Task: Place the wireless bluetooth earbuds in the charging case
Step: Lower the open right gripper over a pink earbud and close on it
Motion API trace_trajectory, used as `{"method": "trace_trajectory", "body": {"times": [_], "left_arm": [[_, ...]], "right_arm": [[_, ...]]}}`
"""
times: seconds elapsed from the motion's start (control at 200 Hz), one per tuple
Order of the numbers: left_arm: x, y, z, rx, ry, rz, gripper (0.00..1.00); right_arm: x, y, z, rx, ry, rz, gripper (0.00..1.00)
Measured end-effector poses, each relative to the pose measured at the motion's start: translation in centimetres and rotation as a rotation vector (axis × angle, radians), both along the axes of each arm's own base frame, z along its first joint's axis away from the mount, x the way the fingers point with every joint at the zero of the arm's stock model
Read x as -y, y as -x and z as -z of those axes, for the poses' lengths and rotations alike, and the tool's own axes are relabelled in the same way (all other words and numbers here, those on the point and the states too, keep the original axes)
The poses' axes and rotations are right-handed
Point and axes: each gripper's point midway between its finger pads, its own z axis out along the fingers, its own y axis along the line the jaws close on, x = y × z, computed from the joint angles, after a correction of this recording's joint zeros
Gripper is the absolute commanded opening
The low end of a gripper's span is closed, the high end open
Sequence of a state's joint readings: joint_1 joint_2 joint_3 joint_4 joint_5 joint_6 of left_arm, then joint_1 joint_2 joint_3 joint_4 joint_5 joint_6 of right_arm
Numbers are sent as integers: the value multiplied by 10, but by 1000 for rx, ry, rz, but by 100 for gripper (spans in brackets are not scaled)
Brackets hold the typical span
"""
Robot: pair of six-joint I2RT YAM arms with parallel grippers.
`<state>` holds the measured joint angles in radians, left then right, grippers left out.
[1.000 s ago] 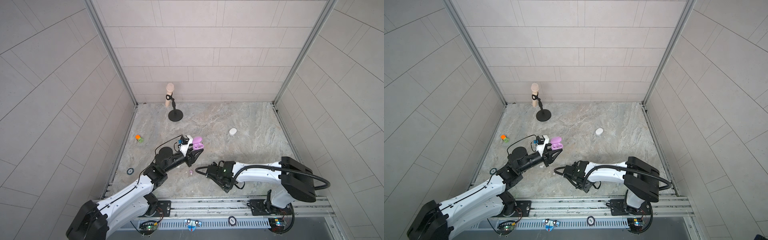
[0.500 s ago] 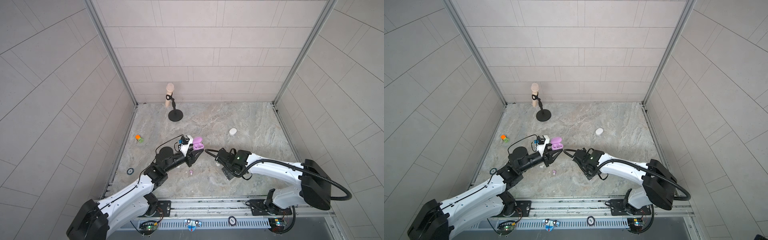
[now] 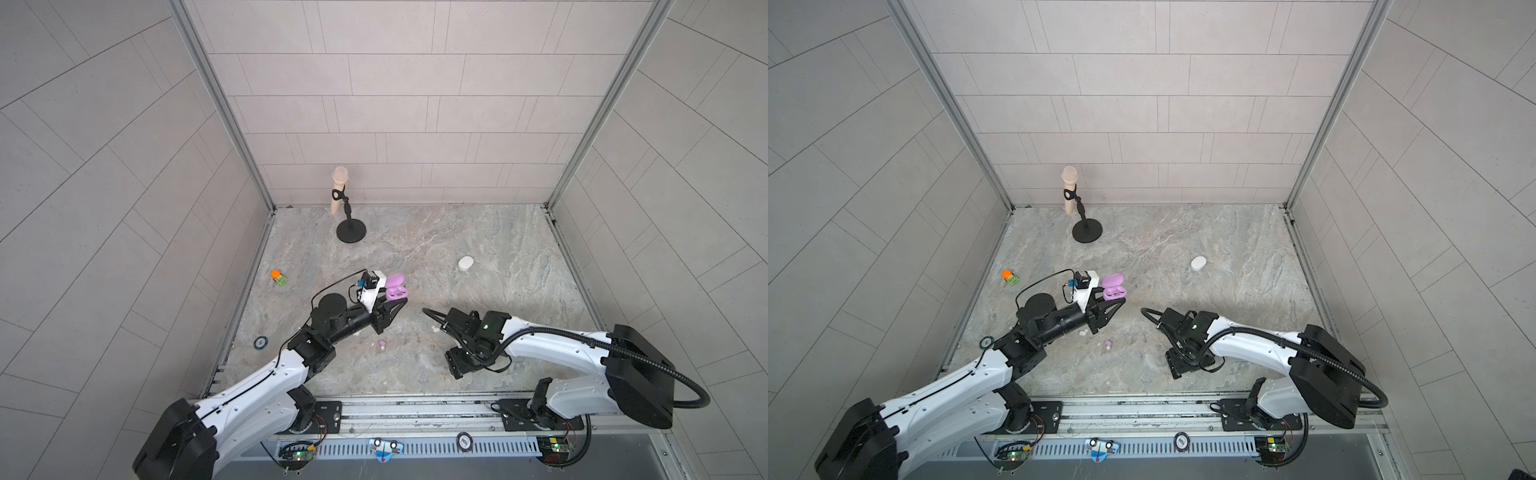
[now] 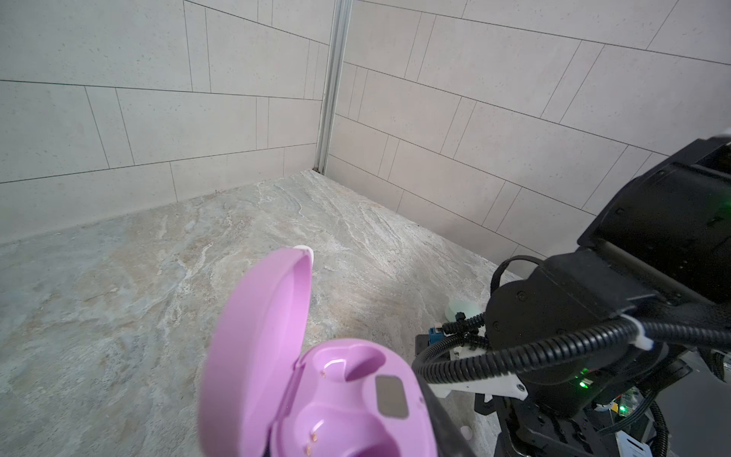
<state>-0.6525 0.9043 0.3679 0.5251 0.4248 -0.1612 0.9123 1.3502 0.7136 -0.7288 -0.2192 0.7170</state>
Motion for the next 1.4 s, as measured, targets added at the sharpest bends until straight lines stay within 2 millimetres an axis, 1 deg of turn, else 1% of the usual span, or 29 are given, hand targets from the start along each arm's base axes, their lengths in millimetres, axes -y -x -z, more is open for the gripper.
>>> {"method": "trace_trajectory", "body": {"times": [0.125, 0.3, 0.426, 0.641, 0.771, 0.841, 1.021, 1.191, 1.282, 1.397], "left_arm": [[0, 0, 0, 0, 0, 0, 19], [0, 0, 0, 0, 0, 0, 19], [0, 0, 0, 0, 0, 0, 19], [0, 0, 1, -2, -1, -1, 19], [0, 0, 1, -4, -3, -1, 19], [0, 0, 2, -6, -4, -1, 19], [0, 0, 2, -7, -5, -1, 19], [0, 0, 3, -9, -7, 0, 19], [1, -1, 4, -13, -9, 0, 19], [1, -1, 5, -14, -10, 0, 19]], "right_arm": [[-9, -7, 1, -12, -51, 42, 73], [-9, -17, 9, -29, -55, 88, 72], [-13, -22, 9, -38, -86, 103, 71], [-42, -28, 4, -66, -197, 87, 70], [-50, -27, 1, -84, -235, 79, 70], [-46, -29, 0, -75, -208, 81, 70], [-27, -39, -6, -10, -92, 80, 67], [-9, -38, -4, 8, -6, 81, 65], [-4, -38, -3, 14, 15, 79, 64], [-4, -37, -3, 15, 19, 76, 63]]}}
